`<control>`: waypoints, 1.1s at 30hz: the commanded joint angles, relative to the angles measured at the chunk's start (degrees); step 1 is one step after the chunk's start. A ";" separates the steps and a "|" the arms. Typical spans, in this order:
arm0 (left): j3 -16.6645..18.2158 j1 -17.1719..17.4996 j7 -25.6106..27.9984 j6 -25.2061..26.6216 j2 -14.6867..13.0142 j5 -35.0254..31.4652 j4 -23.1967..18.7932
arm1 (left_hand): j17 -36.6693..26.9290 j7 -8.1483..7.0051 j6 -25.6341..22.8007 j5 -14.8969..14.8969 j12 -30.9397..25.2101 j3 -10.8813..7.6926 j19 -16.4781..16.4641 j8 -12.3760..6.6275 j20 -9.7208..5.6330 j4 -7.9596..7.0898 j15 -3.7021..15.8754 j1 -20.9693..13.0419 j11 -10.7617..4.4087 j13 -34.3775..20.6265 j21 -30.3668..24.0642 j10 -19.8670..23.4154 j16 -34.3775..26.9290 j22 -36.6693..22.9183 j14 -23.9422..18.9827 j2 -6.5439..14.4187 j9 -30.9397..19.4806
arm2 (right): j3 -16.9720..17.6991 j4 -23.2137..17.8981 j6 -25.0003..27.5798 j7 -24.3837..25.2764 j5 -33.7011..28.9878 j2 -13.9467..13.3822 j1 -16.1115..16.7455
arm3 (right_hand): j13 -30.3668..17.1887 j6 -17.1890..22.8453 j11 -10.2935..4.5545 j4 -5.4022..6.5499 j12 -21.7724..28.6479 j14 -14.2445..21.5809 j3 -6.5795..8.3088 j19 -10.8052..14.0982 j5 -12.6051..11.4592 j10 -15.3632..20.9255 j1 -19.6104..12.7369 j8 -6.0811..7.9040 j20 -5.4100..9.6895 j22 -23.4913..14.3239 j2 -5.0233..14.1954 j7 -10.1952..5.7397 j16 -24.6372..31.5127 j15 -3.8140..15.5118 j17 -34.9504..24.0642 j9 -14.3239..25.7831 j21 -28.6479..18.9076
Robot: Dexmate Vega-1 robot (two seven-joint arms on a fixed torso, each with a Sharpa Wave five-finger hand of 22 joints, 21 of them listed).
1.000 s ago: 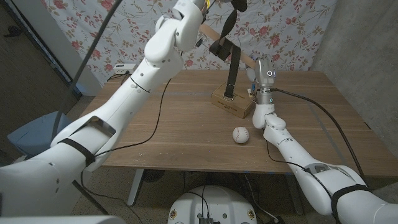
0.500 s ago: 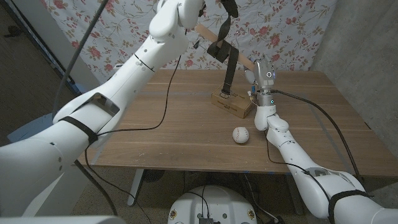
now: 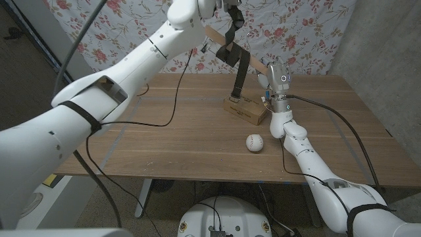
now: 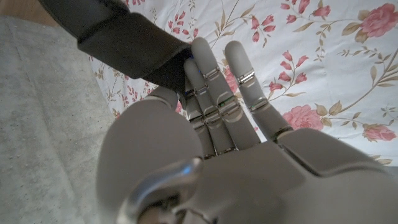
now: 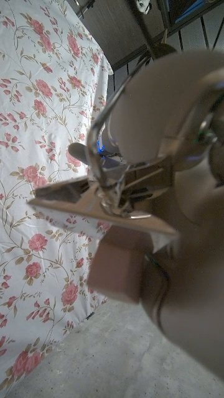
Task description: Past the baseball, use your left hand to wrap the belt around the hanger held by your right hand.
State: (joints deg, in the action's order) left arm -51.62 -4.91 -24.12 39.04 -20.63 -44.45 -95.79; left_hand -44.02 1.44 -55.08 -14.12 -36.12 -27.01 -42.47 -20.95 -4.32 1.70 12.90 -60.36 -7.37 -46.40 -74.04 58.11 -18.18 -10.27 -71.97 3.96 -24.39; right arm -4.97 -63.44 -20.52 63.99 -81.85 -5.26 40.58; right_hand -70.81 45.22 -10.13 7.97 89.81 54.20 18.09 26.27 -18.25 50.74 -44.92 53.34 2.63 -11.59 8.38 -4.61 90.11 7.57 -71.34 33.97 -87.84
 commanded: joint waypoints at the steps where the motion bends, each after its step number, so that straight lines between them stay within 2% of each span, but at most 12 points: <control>1: -8.78 -9.04 -17.33 7.57 -1.08 -0.01 4.69 | 0.08 0.71 -0.70 0.35 0.28 -2.82 -0.66 0.37 -7.21 3.21 0.02 -1.88 -1.91 -0.06 -0.36 1.86 0.09 -0.22 -0.29 1.69 0.11 | 0.55 -0.23 -1.44 0.01 -0.50 -0.02 -0.31 | -0.08 -0.09 -0.23 -0.03 -0.30 -0.44 -0.46 -0.37 -0.30 -0.26 0.22 0.14 8.34 -0.16 0.21 -0.06 -0.20 4.62 -0.11 0.07 -0.10; 7: -12.03 -12.29 -24.54 7.14 -2.12 0.86 5.65 | 0.15 0.87 -0.44 0.67 0.33 -2.93 -0.63 0.82 -7.18 3.31 0.01 -1.68 -1.84 -0.24 -0.37 1.69 0.22 -0.19 -0.18 1.72 0.27 | 0.93 -0.44 -1.66 0.01 -0.50 0.13 -0.17 | -0.08 -0.14 -0.24 -0.02 -0.30 -0.50 -0.56 -0.38 -0.40 -0.33 0.22 0.19 8.33 -0.17 0.27 -0.02 -0.18 4.63 -0.11 0.04 -0.10; 13: -14.65 -15.37 -32.13 4.21 -2.76 2.75 7.38 | 0.22 0.78 -0.41 0.96 0.57 -3.06 -0.55 1.18 -7.19 3.41 0.04 -1.52 -1.84 0.06 -0.36 1.76 0.30 -0.17 -0.16 1.85 0.42 | 1.14 -0.84 -1.63 0.01 -0.45 0.17 0.12 | -0.08 -0.08 -0.25 -0.02 -0.29 -0.55 -0.64 -0.38 -0.50 -0.38 0.20 0.27 8.33 -0.30 0.31 -0.12 -0.17 4.63 -0.11 -0.03 -0.20; 26: -17.36 -18.22 -41.11 0.40 -2.86 4.81 9.64 | 2.20 0.82 0.28 1.86 2.82 -3.70 0.64 2.63 -6.78 4.13 0.16 -1.32 -2.44 2.87 -0.05 1.01 2.32 -0.09 1.45 2.08 0.99 | 1.11 -0.93 -1.95 0.01 -0.31 -0.04 0.07 | -0.09 -0.19 -0.28 -0.03 -0.26 -0.60 -0.79 -0.34 -0.66 -0.40 0.17 0.34 8.37 -0.22 0.34 -0.01 -0.15 4.64 -0.11 -0.09 -0.14; 29: -17.84 -18.71 -42.68 -0.41 -2.73 5.05 10.18 | 6.30 -0.15 2.69 2.61 6.08 -4.16 2.24 4.42 -5.90 4.75 0.14 -0.77 -1.93 6.02 0.57 -1.39 5.44 0.10 3.37 1.67 1.50 | 1.19 -0.75 -2.09 0.01 -0.24 0.05 -0.04 | -0.09 -0.21 -0.28 -0.03 -0.26 -0.60 -0.83 -0.32 -0.70 -0.41 0.16 0.38 8.37 -0.25 0.35 -0.05 -0.15 4.64 -0.11 -0.09 -0.15; 30: -17.90 -18.76 -42.99 -0.59 -2.74 5.10 10.22 | 8.31 -0.05 3.82 2.82 7.76 -4.08 3.14 5.19 -5.33 4.53 -0.16 0.31 -1.10 7.55 1.01 -2.31 6.70 0.15 4.88 1.14 1.73 | 1.23 -0.70 -2.09 0.01 -0.23 0.09 -0.07 | -0.09 -0.20 -0.28 -0.03 -0.26 -0.60 -0.84 -0.35 -0.71 -0.41 0.16 0.40 8.35 -0.24 0.35 -0.19 -0.15 4.64 -0.11 -0.08 -0.14; 32: -18.08 -19.01 -44.06 -1.06 -2.64 5.39 10.59 | 10.99 -0.69 6.11 2.85 10.69 -3.94 4.68 6.41 -4.29 4.10 -0.40 2.09 -0.81 9.49 2.08 -4.78 7.75 0.36 7.69 0.04 2.06 | 1.31 -0.64 -2.26 0.01 -0.17 0.13 -0.10 | -0.09 -0.22 -0.28 -0.03 -0.25 -0.61 -0.87 -0.35 -0.74 -0.41 0.15 0.43 8.35 -0.23 0.36 -0.14 -0.15 4.64 -0.11 -0.07 -0.13; 33: -18.01 -19.07 -44.49 -1.40 -2.58 5.74 10.81 | 12.62 -0.63 6.73 2.78 12.17 -3.84 5.64 6.80 -3.39 3.95 -0.49 3.07 -0.12 10.53 2.82 -5.61 8.09 0.43 9.56 -0.79 2.25 | 1.42 -0.62 -2.35 0.01 -0.12 0.23 -0.10 | -0.09 -0.23 -0.28 -0.03 -0.25 -0.61 -0.87 -0.35 -0.75 -0.41 0.15 0.41 8.35 -0.22 0.36 -0.07 -0.15 4.64 -0.11 -0.10 -0.12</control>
State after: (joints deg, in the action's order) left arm -67.88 -21.96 -62.08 40.42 -23.29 -40.36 -86.84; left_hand -34.31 1.03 -50.19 -11.43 -26.77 -27.49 -38.36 -15.34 -3.76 2.64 12.71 -60.34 -8.30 -37.86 -72.31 54.76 -10.97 -9.87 -65.27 5.44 -22.42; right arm -3.86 -64.30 -22.44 64.00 -82.30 -5.18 40.63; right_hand -70.81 45.23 -10.32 7.96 89.81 54.01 17.61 26.27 -18.66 50.54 -44.81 53.34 2.63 -11.59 8.48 -4.61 90.10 7.79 -71.35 33.71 -87.85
